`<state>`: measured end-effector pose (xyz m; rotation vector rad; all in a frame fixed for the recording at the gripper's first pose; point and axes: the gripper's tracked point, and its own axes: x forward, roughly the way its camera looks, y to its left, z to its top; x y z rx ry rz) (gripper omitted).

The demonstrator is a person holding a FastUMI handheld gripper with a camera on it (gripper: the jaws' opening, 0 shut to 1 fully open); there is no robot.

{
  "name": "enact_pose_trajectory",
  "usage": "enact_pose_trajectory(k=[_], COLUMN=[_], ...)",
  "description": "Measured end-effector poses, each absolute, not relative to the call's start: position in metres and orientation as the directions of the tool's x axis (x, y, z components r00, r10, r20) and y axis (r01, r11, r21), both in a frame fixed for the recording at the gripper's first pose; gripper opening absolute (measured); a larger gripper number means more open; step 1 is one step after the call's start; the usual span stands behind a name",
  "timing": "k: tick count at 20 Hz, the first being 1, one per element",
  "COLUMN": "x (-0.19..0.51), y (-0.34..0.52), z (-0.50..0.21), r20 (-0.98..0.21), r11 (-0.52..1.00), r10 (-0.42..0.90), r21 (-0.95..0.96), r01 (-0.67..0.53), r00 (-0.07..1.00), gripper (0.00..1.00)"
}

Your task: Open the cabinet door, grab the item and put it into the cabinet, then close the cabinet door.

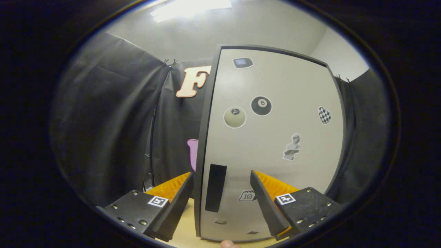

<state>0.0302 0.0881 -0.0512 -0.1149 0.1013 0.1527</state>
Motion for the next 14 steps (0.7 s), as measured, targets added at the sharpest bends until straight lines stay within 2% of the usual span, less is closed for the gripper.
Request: enact_pose_trajectory(k=[8,12,14], x=[0.051,0.061,0.065], y=[0.100,0.103,0.103], z=[-0.087,-0.096,-0.099], r20=[-0.164,-0.183,-0.190], r11=[0.977,0.983,0.985], r10=[0.086,0.060,0.052], r21=[-0.178,-0.159,-0.152], r01=[-0.115,-0.090,-0.081], r00=[0.983,0.981,0.980], gripper=[0.97,0.84,0.84])
